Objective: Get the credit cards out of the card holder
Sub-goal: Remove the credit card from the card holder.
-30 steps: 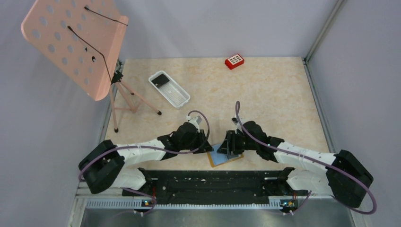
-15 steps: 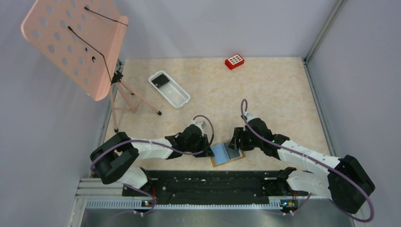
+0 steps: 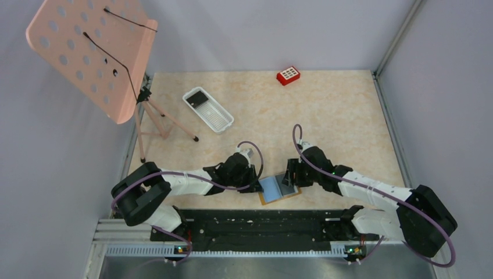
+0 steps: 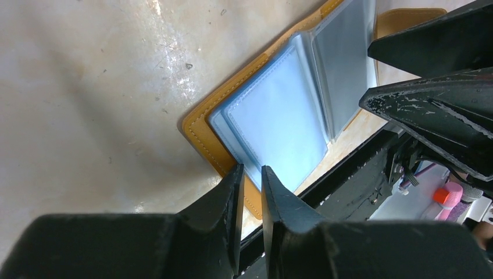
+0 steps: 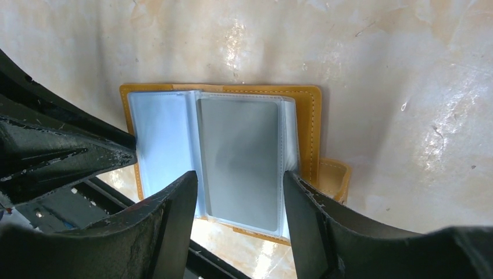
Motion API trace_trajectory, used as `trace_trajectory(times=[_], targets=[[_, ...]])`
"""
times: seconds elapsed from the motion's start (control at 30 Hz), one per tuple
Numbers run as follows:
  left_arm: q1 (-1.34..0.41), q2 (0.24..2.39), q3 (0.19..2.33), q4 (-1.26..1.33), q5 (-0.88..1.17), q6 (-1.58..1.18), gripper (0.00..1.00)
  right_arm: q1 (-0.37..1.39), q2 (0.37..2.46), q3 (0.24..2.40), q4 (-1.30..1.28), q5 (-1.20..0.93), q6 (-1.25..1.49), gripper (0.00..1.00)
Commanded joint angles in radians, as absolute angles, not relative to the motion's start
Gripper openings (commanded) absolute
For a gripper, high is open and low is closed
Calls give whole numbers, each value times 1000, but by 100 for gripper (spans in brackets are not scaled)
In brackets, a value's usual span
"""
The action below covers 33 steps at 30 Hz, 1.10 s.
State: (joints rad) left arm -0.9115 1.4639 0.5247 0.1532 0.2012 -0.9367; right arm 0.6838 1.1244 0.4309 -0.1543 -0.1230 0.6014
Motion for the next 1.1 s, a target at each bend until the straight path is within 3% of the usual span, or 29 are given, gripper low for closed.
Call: trace_trajectory(times=[0.0,0.8,1.07], targets=[[-916,1472,548,159,181,-921,23,672,1128,420,-111,-167,596,57],[-917,1454,544,184,193,-947,22,725,1023,370,119,-384,780,55],[-917,1288,541,87,90,-983,24,767,1090,394,108,-376,753,46]])
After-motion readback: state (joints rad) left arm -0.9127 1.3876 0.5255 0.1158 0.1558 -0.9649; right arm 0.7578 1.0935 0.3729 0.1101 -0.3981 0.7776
